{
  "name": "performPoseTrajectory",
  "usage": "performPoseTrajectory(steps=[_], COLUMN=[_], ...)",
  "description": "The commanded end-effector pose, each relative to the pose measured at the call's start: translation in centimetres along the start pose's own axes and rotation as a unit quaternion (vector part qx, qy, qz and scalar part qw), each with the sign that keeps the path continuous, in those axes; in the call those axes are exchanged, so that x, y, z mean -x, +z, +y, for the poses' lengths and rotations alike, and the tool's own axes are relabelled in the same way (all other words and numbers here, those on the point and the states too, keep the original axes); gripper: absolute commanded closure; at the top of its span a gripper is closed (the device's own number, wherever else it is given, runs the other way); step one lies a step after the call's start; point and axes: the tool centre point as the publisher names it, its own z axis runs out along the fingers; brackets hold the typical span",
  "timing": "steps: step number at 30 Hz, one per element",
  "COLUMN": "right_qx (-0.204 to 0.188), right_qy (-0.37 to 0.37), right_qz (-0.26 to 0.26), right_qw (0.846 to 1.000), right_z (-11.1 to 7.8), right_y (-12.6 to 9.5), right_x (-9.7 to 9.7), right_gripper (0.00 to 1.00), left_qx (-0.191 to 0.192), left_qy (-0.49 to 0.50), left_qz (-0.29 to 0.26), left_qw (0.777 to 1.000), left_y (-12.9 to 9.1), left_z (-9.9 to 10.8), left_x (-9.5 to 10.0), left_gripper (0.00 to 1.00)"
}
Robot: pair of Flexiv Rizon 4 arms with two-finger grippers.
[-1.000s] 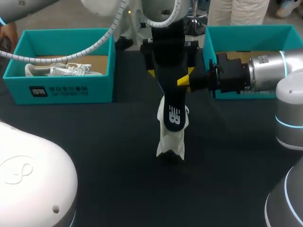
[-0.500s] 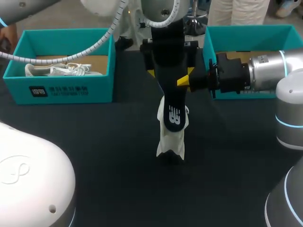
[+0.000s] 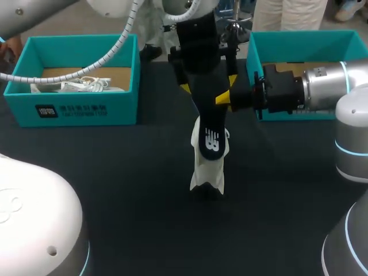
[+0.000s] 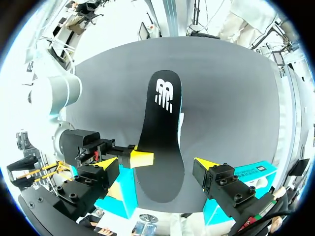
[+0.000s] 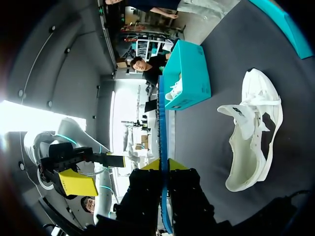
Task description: Take the shoe out of the shoebox, open the shoe tongue, remove and reinsert the insole, then place the shoe into the shoebox
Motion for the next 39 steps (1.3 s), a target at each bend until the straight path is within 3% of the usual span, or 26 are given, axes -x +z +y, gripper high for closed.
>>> performPoseTrajectory(steps=[1,20,39], right_qx=[0.002,0.003,0.005], right_qy=[0.001,0.001,0.002], right_qz=[-0.005,-0.007,-0.004], right_qw=[1.0,1.0,1.0], right_z=[-0.2,-0.1,-0.7], right_y=[-0.2,-0.5,-1.0], right_x=[-0.2,-0.6,-0.7], right_gripper=[1.0,1.0,1.0], left_qx=[0.007,0.0,-0.004], left_qy=[-0.002,0.025,0.02], left_qz=[-0.058,-0.152,-0.157], left_qw=[0.998,0.988,0.987], left_y=[-0.1,-1.5,-1.9], left_z=[-0.1,-0.1,-0.1], left_x=[-1.4,-1.9,-2.0], left_gripper=[0.0,0.0,0.0])
